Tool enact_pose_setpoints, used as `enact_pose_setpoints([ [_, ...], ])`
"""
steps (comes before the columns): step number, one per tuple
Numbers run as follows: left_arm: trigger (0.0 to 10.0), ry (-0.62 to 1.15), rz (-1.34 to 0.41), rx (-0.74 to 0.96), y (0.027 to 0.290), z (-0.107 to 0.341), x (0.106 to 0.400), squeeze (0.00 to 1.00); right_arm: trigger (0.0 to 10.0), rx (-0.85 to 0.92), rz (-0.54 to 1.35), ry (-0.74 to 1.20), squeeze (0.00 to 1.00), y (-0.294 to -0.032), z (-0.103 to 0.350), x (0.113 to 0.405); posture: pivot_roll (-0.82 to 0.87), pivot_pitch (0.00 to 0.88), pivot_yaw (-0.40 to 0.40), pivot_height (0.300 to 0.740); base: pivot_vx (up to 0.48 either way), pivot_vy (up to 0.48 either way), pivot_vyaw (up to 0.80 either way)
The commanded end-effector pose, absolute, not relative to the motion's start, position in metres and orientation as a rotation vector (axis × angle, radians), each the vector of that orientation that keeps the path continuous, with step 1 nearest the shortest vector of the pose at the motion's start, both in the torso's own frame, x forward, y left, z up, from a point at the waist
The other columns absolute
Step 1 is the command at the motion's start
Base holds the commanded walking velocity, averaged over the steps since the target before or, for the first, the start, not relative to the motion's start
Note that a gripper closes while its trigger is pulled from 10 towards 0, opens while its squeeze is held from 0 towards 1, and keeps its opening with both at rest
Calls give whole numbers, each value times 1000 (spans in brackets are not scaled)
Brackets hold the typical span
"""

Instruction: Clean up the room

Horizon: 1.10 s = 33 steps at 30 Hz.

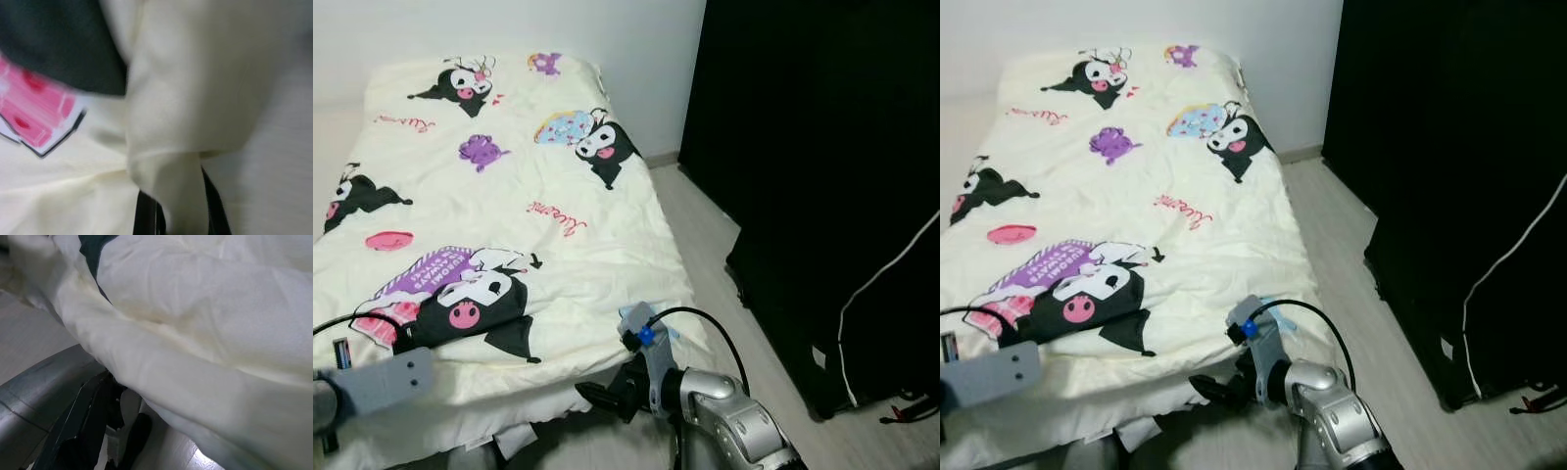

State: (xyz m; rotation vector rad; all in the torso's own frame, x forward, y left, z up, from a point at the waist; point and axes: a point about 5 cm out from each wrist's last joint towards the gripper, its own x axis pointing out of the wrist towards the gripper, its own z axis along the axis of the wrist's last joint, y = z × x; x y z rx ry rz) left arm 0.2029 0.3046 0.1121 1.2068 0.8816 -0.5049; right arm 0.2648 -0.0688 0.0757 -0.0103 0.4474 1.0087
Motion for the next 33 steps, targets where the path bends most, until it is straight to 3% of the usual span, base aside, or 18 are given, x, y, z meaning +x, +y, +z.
enact_pose_setpoints([
  [1,902,961,-601,1165,301,104,190,0,10000,-15,1029,462,0,-67,74,259,-11,168,-9,431,0,0,0],
  [4,0,1083,-749,1081,291,89,164,0,10000,-24,1039,478,0,-70,72,256,-10,170,-7,431,0,0,0],
  [8,0,1116,-767,1062,288,83,158,0,10000,-28,1041,485,0,-71,71,255,-9,171,-7,431,0,0,0],
  [9,10000,1097,-712,1081,289,79,162,0,10000,-30,1039,487,0,-71,71,255,-9,172,-6,431,0,0,0],
  [21,10000,987,-528,1092,288,75,192,0,10000,-31,1033,489,0,-71,71,255,-17,172,-3,431,0,0,0],
  [22,10000,1014,-535,1079,288,73,189,1000,10000,-31,1031,490,0,-71,70,254,-20,173,-2,431,0,0,0],
  [25,10000,1065,-564,1069,289,70,182,1000,10000,-30,1030,491,0,-72,70,254,-22,173,-2,431,0,0,0],
  [27,10000,1215,-702,1068,291,62,158,1000,10000,-25,1044,497,0,-72,70,251,-21,173,-2,431,0,0,0],
  [33,10000,1299,-813,1031,291,60,140,1000,10000,-26,1155,509,0,-74,75,237,-17,173,-2,431,0,0,0],
])
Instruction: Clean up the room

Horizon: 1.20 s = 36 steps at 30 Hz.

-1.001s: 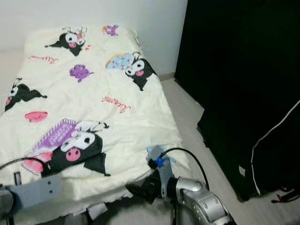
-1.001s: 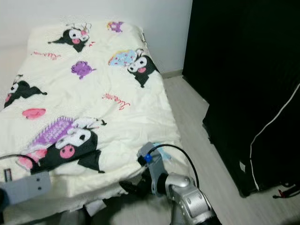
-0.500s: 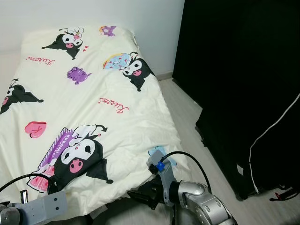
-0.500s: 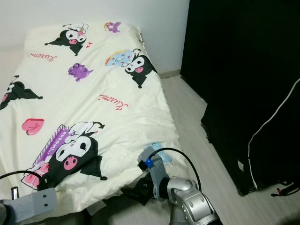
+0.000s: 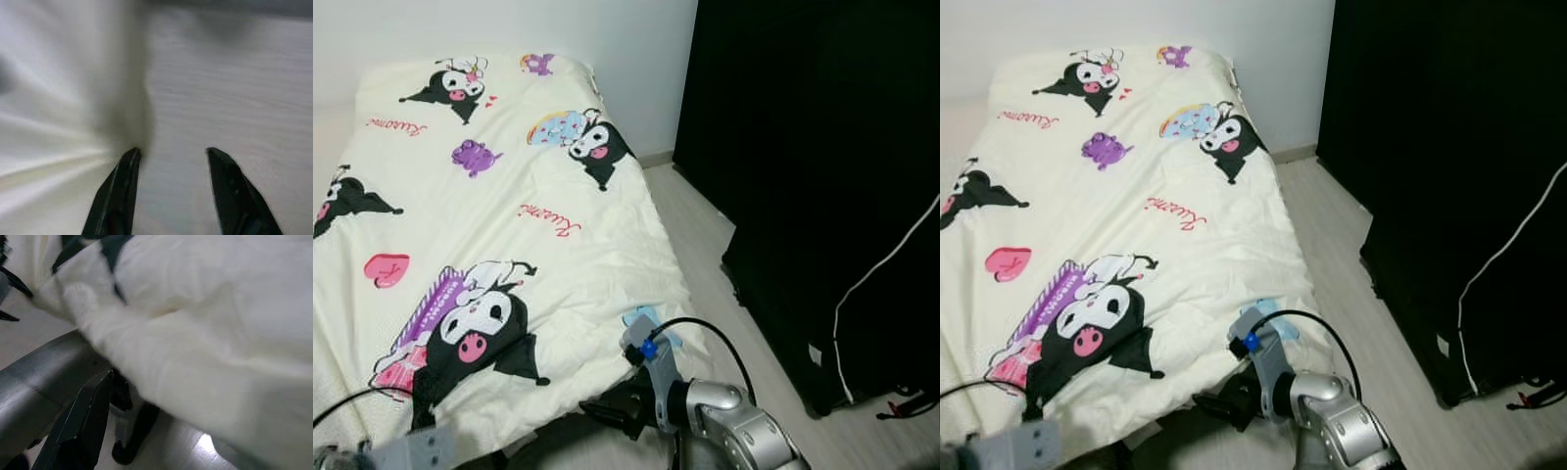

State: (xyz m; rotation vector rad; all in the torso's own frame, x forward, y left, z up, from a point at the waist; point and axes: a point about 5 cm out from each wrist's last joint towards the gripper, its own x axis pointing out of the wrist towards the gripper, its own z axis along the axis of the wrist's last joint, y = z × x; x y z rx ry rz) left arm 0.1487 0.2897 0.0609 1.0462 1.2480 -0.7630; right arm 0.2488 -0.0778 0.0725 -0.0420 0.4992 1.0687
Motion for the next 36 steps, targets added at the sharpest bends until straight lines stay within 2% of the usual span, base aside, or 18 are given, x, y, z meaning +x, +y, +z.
enact_pose_setpoints([
  [1,10000,1323,-855,1004,289,57,132,1000,10000,-51,1252,522,0,-80,80,225,-16,174,-1,431,0,0,0],
  [5,10000,1371,-912,989,290,49,117,1000,10000,-48,1407,554,0,-91,97,200,-26,177,-3,431,0,0,0],
  [9,10000,1381,-918,987,290,46,115,1000,10000,-5,1444,540,0,-97,110,196,-28,172,-4,431,0,0,0],
  [12,10000,1354,-921,978,288,45,117,1000,10000,262,1428,357,0,-98,153,209,-30,166,-6,431,0,0,0],
  [13,10000,1354,-921,978,288,45,117,1000,10000,262,1428,357,0,-98,153,209,-30,166,-6,431,0,0,0],
  [14,10000,1339,-929,975,286,46,119,1000,10000,339,1409,249,0,-98,169,216,-31,164,-6,431,0,0,0],
  [16,10000,1303,-934,970,283,47,123,1000,10000,380,1340,149,0,-101,181,228,-31,163,-6,431,0,0,0],
  [17,10000,1253,-930,963,278,48,129,1000,10000,408,1224,80,0,-106,187,243,-32,162,-5,431,0,0,0],
  [21,10000,972,-909,854,248,62,163,1000,10000,410,869,87,0,-125,177,283,-25,161,-7,431,0,0,0],
  [22,10000,972,-909,854,248,62,163,1000,10000,410,869,87,0,-125,177,283,-25,161,-7,431,0,0,0],
  [24,10000,669,-1011,629,196,95,186,1000,10000,402,676,163,0,-135,158,298,-29,159,-5,431,0,0,0],
  [27,10000,584,-1031,574,183,106,191,1000,10000,385,632,191,0,-137,151,300,-29,159,-5,431,0,0,0],
  [28,10000,521,-1026,539,176,114,196,608,10000,362,601,221,0,-138,145,302,-30,160,-4,431,0,0,0],
  [29,10000,521,-1026,539,176,114,196,608,10000,362,601,221,0,-138,145,302,-30,160,-4,431,0,0,0],
  [30,10000,455,-992,508,171,119,205,396,10000,310,572,264,0,-137,136,303,-30,162,-3,431,0,0,0],
  [31,10000,455,-992,508,171,119,205,396,10000,310,572,264,0,-137,136,303,-30,162,-3,431,0,0,0],
  [32,10000,419,-923,474,171,121,216,0,10000,259,559,307,0,-135,127,302,-28,164,-5,431,0,0,0],
  [36,10000,303,-705,383,171,126,250,0,10000,128,540,413,0,-128,103,299,-23,166,-8,431,0,0,0],
])
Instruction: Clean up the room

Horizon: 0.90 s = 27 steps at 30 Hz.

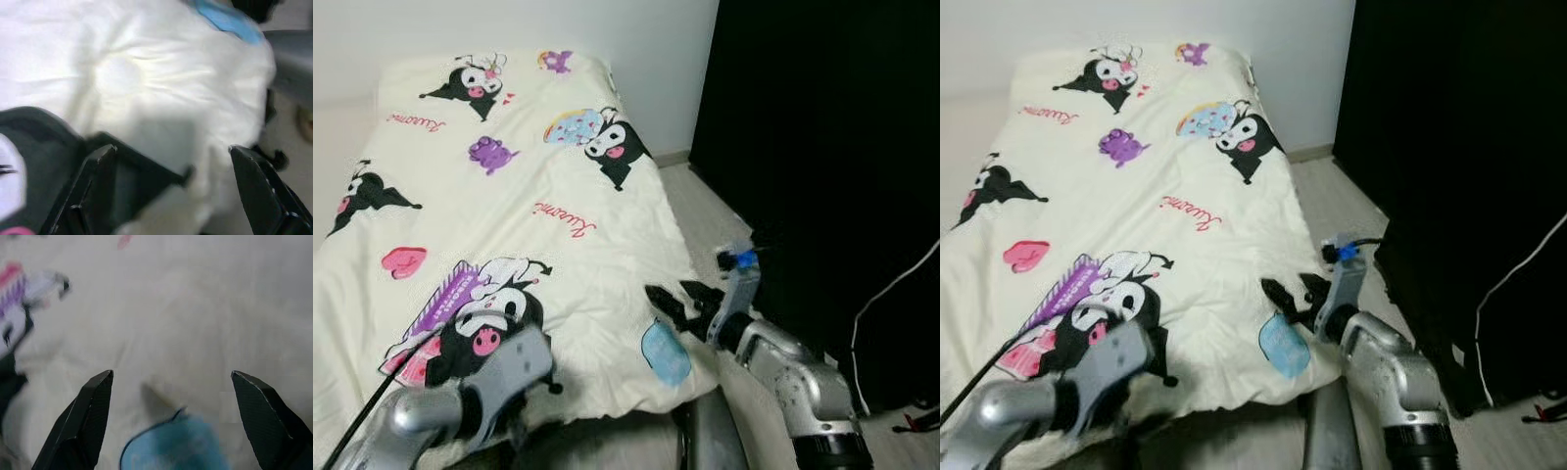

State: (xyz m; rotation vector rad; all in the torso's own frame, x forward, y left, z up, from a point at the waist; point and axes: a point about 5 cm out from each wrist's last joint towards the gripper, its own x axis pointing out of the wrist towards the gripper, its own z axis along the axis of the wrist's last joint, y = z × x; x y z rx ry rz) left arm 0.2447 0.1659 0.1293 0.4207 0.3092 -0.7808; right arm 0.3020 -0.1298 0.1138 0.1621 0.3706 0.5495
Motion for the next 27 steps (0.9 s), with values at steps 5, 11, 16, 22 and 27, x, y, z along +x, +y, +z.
enact_pose_setpoints([
  [5,10000,177,-398,192,177,134,286,0,10000,49,515,487,0,-124,86,298,-37,166,-7,431,0,0,0],
  [11,10000,219,231,154,255,99,305,0,10000,21,498,506,0,-127,80,298,-44,164,-11,431,0,0,0],
  [16,10000,209,571,222,299,97,300,0,10000,-7,509,521,0,-127,76,295,-51,164,-13,431,0,0,0],
  [22,10000,293,821,296,328,85,278,0,10000,-7,508,520,0,-127,75,295,-54,164,-6,431,0,0,0],
  [27,10000,376,989,282,344,60,251,0,10000,-8,497,522,0,-129,73,294,-49,168,-7,431,0,0,0],
])
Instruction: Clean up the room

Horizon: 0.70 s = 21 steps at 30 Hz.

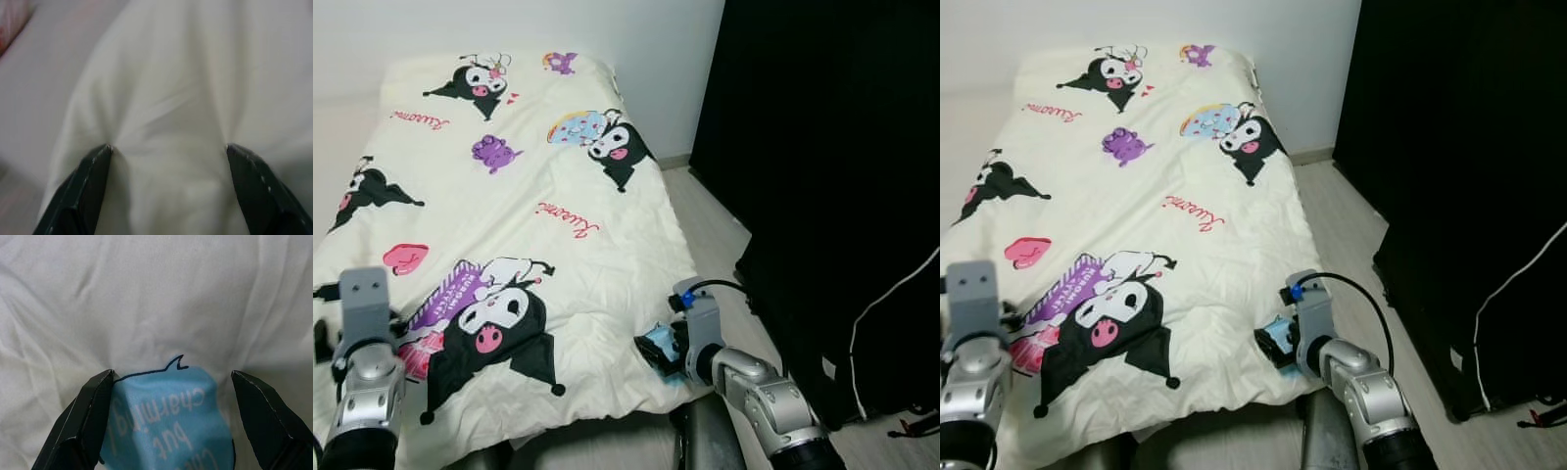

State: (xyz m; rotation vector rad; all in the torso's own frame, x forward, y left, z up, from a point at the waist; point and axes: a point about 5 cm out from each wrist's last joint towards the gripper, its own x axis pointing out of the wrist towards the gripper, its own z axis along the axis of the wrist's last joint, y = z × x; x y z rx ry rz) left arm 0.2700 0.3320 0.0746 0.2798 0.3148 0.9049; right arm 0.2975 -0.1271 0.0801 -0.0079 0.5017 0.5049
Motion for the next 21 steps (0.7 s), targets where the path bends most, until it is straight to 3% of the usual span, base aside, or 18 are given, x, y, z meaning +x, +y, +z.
enact_pose_setpoints([
  [1,10000,407,1026,266,347,49,239,0,10000,-8,493,527,0,-129,72,293,-47,170,-8,431,0,0,0],
  [3,10000,407,1026,266,347,49,239,0,10000,-8,493,527,0,-129,72,293,-47,170,-8,431,0,0,0],
  [10,10000,650,1148,95,344,-14,171,0,10000,6,458,530,0,-132,65,298,-27,165,-19,431,0,0,0],
  [12,10000,669,1140,77,342,-18,168,0,10000,17,452,527,0,-132,64,299,-27,165,-19,431,0,0,0],
  [15,10000,663,901,-57,314,-33,183,0,10000,86,412,512,0,-133,56,300,-21,159,-20,441,0,0,0],
  [16,10000,663,901,-57,314,-33,183,0,10000,86,412,512,0,-133,56,300,-21,159,-20,441,0,0,0],
  [17,10000,596,714,-122,289,-33,203,0,10000,112,390,524,0,-132,49,299,-25,152,-17,451,0,0,0],
  [18,10000,596,714,-122,289,-33,203,0,10000,112,390,524,0,-132,49,299,-25,152,-17,451,0,0,0],
  [21,10000,495,494,-259,254,-26,229,0,10000,125,376,541,0,-132,41,295,-30,142,-11,466,0,0,0],
])
